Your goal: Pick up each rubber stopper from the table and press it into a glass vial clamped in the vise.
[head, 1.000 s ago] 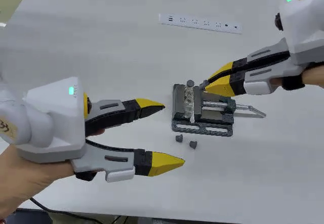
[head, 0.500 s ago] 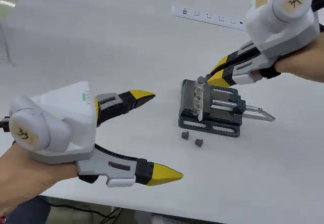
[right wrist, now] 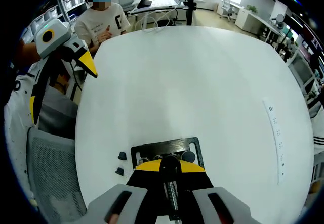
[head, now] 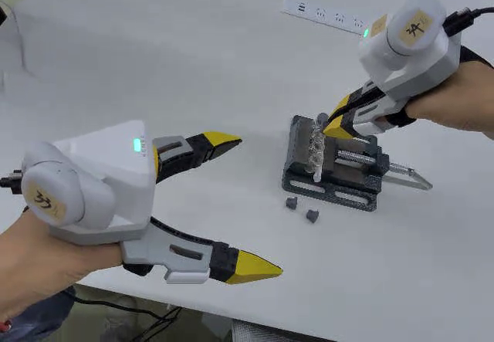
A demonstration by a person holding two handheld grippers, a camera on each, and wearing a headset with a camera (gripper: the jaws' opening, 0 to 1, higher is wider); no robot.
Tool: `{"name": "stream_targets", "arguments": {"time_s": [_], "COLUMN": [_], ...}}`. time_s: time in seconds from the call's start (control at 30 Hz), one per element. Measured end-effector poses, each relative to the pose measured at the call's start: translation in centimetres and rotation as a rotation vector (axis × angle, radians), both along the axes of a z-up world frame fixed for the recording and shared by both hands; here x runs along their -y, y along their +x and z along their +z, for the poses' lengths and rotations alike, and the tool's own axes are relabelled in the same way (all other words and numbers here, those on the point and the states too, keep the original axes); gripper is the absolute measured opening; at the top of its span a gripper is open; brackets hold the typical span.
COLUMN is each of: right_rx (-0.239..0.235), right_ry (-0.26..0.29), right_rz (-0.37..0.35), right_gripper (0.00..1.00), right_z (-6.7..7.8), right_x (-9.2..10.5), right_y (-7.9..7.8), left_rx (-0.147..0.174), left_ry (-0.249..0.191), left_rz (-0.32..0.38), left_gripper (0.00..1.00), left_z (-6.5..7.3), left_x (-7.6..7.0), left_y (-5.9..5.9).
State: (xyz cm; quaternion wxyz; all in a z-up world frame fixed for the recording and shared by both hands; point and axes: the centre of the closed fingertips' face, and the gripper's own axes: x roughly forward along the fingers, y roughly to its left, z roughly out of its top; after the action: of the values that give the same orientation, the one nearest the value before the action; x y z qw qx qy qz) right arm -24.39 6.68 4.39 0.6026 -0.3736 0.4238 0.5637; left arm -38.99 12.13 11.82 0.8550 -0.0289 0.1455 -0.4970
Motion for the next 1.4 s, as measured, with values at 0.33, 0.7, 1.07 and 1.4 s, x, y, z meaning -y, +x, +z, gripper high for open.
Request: {"name": "stream_targets", "arguments": {"time_s": [0.33,0.7,1.07,1.4], "right_rx": [-0.008,0.001,0.004,-0.001], "right_ry": [-0.016,-0.040,-0.051,-0.063], "right_rz": [-0.003,0.016,0.016,0.015], "right_gripper": [0.05,0.05,0.05,0.05], "right_z": [-0.3,-0.7,-1.1,-1.4], "right_x": [-0.1,-0.1,-0.2,-0.2], "right_y": [-0.1,-0.1,-0.1,0.4], "left_rx": [-0.001,-0.001,-0.001,0.001], "left_ry": [-0.007,-0.014,-0.016,-0.020], "left_rz": [-0.002,-0.004,-0.004,0.000], "left_gripper": [0.93,0.92,0.92,0.92], "left_z": [0.0,0.1,0.1,0.1], "left_x": [-0.1,-0.1,-0.3,-0.4], "left_y": [0.0,-0.1,0.0,0.5]}}
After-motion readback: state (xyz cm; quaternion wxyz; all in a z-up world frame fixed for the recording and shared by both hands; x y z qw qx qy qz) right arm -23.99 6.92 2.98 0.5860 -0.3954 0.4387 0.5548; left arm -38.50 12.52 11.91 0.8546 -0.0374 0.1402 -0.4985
